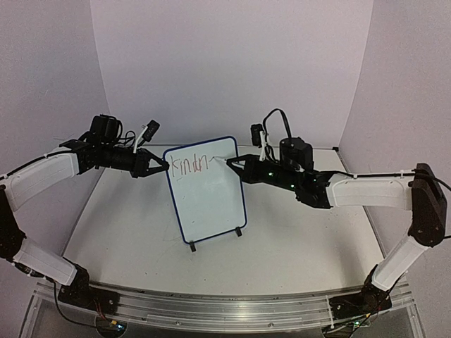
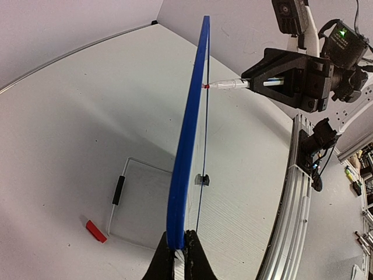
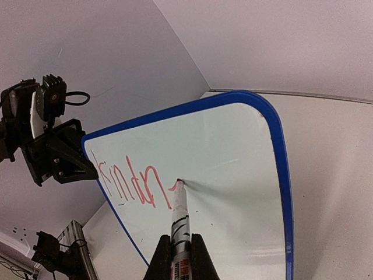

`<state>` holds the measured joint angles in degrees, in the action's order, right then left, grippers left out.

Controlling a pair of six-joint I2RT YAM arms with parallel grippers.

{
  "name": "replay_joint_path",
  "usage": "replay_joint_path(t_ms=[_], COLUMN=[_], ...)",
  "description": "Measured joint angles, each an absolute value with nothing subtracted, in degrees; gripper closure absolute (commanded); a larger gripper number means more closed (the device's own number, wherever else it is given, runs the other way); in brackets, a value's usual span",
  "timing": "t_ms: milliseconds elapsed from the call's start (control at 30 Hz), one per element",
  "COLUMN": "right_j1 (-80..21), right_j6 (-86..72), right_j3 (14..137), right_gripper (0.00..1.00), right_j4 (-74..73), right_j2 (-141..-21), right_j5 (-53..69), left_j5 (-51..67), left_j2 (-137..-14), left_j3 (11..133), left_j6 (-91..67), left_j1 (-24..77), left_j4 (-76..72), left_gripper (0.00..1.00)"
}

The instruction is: Write a sentence on the whiteboard

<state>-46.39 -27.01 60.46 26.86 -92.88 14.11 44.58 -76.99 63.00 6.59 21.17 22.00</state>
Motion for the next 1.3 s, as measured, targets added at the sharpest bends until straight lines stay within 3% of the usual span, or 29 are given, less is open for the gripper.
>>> replay_joint_path(t_ms=[1300], right_j1=[-46.04], right_j6=[-27.9], right_j3=[59.04], right_gripper=[1.0], right_j4=[26.34], right_j2=[-93.94], right_j5=[18.6], left_j5=[44.46], left_j2=[-76.99], left_j3=[63.0], left_j6=[6.58], left_j1=[21.23], left_j4=[22.0], left_gripper=[1.0])
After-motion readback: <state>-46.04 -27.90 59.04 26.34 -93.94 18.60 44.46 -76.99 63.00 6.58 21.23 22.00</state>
